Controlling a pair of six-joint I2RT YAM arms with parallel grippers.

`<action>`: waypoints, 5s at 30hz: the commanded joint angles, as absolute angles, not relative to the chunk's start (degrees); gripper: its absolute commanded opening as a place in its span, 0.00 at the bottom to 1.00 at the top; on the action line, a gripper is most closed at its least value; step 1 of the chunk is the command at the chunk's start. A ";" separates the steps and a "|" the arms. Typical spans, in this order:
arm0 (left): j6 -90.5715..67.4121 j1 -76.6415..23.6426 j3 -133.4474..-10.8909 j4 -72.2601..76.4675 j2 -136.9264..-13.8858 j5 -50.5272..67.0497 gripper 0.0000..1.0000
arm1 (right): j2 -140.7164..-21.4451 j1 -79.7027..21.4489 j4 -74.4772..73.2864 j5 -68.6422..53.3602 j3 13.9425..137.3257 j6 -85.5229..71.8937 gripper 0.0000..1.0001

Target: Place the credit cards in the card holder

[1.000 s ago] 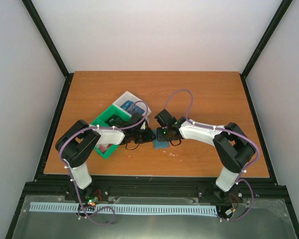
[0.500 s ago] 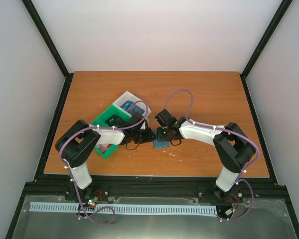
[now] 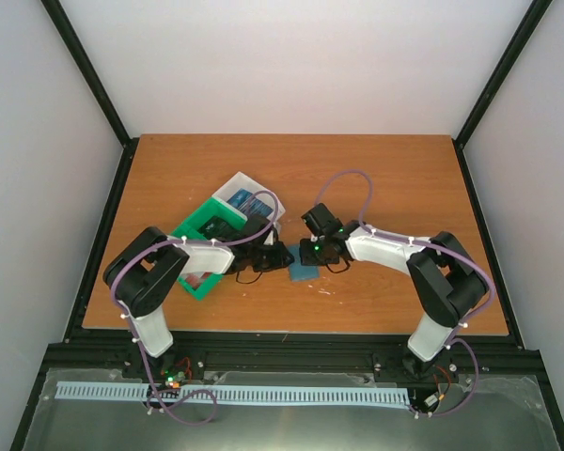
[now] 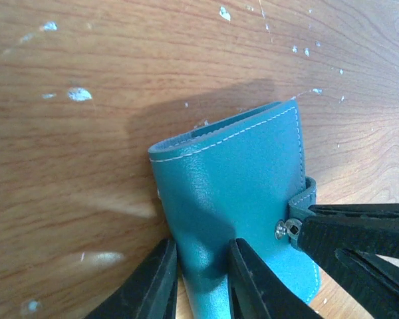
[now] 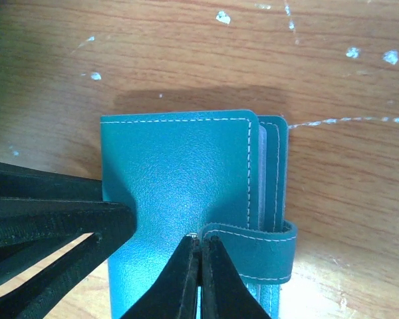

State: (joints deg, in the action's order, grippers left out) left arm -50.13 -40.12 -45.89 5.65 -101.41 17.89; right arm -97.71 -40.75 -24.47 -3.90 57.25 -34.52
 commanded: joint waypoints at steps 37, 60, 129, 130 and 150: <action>-49.92 -40.38 -44.14 -0.19 -103.09 21.97 0.24 | -101.59 -40.42 -35.73 -5.71 65.28 -20.81 0.03; -51.07 -39.13 -44.02 2.53 -103.73 25.29 0.24 | -105.21 -43.77 -38.30 -4.11 68.12 -20.48 0.03; -67.28 -33.60 -32.65 25.36 -106.07 38.79 0.17 | -126.21 -54.18 -31.05 -6.38 70.02 -42.61 0.03; -67.26 -33.58 -32.62 25.33 -106.10 38.87 0.17 | -126.10 -54.15 -29.89 -7.13 69.21 -42.99 0.03; -66.97 -33.05 -32.56 25.22 -105.64 38.85 0.18 | -114.95 -54.00 -20.69 -4.63 55.92 -49.98 0.03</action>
State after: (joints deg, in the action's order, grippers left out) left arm -62.92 -33.87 -33.93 29.65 -104.14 36.97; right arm -107.42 -51.83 -28.18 16.25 64.64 -45.28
